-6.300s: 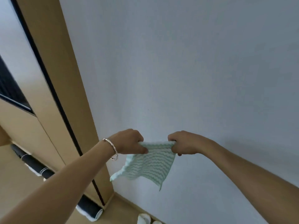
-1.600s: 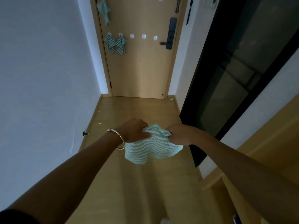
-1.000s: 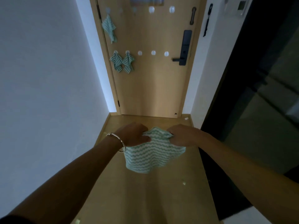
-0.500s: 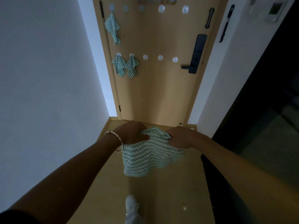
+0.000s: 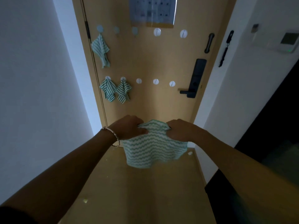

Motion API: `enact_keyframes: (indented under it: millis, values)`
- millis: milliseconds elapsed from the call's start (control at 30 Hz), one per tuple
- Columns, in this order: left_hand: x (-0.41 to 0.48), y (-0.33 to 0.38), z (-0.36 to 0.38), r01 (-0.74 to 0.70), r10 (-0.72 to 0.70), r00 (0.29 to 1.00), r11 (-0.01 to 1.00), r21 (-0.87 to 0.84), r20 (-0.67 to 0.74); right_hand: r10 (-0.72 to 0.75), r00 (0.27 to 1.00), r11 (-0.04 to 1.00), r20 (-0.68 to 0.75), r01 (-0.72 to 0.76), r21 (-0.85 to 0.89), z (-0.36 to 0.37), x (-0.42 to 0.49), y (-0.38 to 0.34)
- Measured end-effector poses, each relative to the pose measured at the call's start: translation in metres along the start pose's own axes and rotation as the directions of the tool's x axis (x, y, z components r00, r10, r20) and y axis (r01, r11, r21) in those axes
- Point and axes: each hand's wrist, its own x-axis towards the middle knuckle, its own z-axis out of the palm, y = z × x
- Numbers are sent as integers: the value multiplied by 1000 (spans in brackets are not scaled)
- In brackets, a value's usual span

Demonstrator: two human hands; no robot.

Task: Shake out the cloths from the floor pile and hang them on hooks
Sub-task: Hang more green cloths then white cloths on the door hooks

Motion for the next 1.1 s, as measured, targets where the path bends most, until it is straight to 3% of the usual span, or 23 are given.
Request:
enact_keyframes:
  millis: [133, 500, 700, 833, 967, 1100]
  values:
    - [33, -29, 5, -57, 52, 994, 997, 54, 94, 69, 988, 987, 137, -48, -151, 25, 42, 0]
    - [143, -101, 0, -50, 47, 994, 998, 30, 99, -39, 990, 998, 134, 31, 62, -15, 166, 31]
    - [227, -147, -18, 28, -29, 995, 1000, 10, 100, -128, 985, 992, 113, 130, -8, -60, 279, 53]
    - [296, -173, -35, 115, -111, 991, 992, -51, 77, -171, 981, 984, 95, 165, 61, -95, 354, 79]
    - [347, -196, -29, 159, -165, 986, 979, -129, -35, -199, 980, 968, 7, 196, 160, -114, 412, 104]
    - [379, -218, -23, 212, -210, 977, 972, -106, 34, -236, 969, 962, 71, 223, 159, -114, 456, 120]
